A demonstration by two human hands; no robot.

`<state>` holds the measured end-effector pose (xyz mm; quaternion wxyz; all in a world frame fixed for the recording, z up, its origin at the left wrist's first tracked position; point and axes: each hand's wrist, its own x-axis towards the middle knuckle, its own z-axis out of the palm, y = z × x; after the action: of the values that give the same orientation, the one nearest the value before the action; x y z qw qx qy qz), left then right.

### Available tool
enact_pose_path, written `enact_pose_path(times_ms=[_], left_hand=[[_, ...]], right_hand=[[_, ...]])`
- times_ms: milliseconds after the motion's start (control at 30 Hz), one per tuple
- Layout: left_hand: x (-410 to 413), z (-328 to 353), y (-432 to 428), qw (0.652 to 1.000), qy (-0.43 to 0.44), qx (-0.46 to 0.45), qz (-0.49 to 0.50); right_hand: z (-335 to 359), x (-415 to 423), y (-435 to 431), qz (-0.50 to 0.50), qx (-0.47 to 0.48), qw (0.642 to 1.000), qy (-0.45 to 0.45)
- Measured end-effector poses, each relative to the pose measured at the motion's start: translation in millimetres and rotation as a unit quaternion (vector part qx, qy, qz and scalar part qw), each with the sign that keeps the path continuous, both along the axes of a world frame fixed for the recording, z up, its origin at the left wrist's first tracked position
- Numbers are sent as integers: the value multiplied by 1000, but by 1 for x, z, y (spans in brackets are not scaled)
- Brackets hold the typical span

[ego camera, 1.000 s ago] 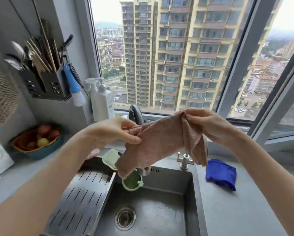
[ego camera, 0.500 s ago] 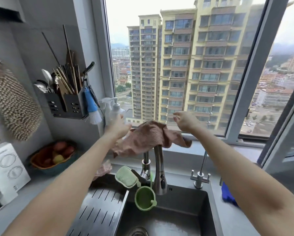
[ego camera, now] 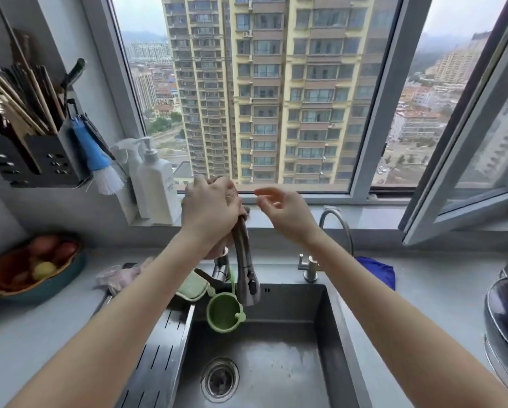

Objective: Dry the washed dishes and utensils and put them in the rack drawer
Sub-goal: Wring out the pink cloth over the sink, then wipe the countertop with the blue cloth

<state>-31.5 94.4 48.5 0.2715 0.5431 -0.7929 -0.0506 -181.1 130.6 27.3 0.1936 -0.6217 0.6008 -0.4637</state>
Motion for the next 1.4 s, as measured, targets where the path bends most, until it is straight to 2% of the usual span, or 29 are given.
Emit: enact_pose_path(times_ms=[67, 133, 167, 200, 267, 300, 333, 400, 467, 567, 700, 800, 867, 933, 1000, 1067, 1133, 1167, 1233, 1300, 1367, 1400], left_hand=[[-8, 11, 24, 996, 44, -49, -56], [-28, 9, 47, 982, 97, -51, -153], [-38, 4, 57, 974, 109, -34, -198], [-49, -4, 67, 965, 116, -8, -235], [-70, -26, 83, 952, 114, 41, -282], [-78, -40, 87, 949, 109, 60, -290], [-86, -54, 88, 948, 103, 78, -290], [-102, -82, 85, 951, 91, 116, -271], [-119, -105, 80, 951, 68, 152, -259], [-145, -132, 67, 949, 58, 205, -231], [-165, -171, 49, 948, 54, 261, -176], [-168, -200, 43, 946, 44, 292, -134], [-169, -215, 42, 942, 41, 315, -111], [-170, -226, 41, 939, 35, 329, -98], [-173, -233, 41, 936, 31, 337, -96], [-177, -237, 41, 931, 30, 351, -97], [-181, -239, 40, 928, 32, 359, -97], [-184, -241, 38, 927, 34, 362, -97], [-189, -244, 36, 923, 36, 369, -98], [-196, -248, 34, 920, 36, 377, -100], [-202, -251, 32, 918, 34, 382, -100], [-204, -253, 31, 917, 34, 386, -97]], right_hand=[[-2, -25, 34, 6, 1, 992, -128], [-23, -54, 72, 21, 54, 955, -290], [-44, -67, 85, 11, 100, 939, -328], [-71, -79, 94, -24, 167, 937, -306], [-138, -102, 104, -117, 322, 937, -67], [-167, -113, 110, -180, 348, 918, 58], [-187, -124, 115, -236, 342, 905, 95], [-209, -153, 119, -321, 300, 896, 60], [-220, -183, 115, -362, 283, 886, 64], [-234, -227, 90, -352, 289, 886, 87], [-251, -272, 33, -315, 348, 873, 131], [-266, -287, -6, -341, 412, 832, 150], [-275, -294, -20, -417, 435, 793, 89], [-278, -297, -24, -454, 432, 779, -15], [-279, -298, -22, -418, 408, 803, -115], [-270, -300, -11, -385, 371, 834, -140], [-252, -313, 7, -400, 308, 860, -73], [-240, -322, 17, -431, 267, 862, -4], [-221, -344, 38, -478, 217, 836, 160], [-215, -365, 53, -446, 282, 807, 263], [-221, -377, 62, -377, 378, 789, 303], [-228, -381, 65, -355, 397, 787, 312]])
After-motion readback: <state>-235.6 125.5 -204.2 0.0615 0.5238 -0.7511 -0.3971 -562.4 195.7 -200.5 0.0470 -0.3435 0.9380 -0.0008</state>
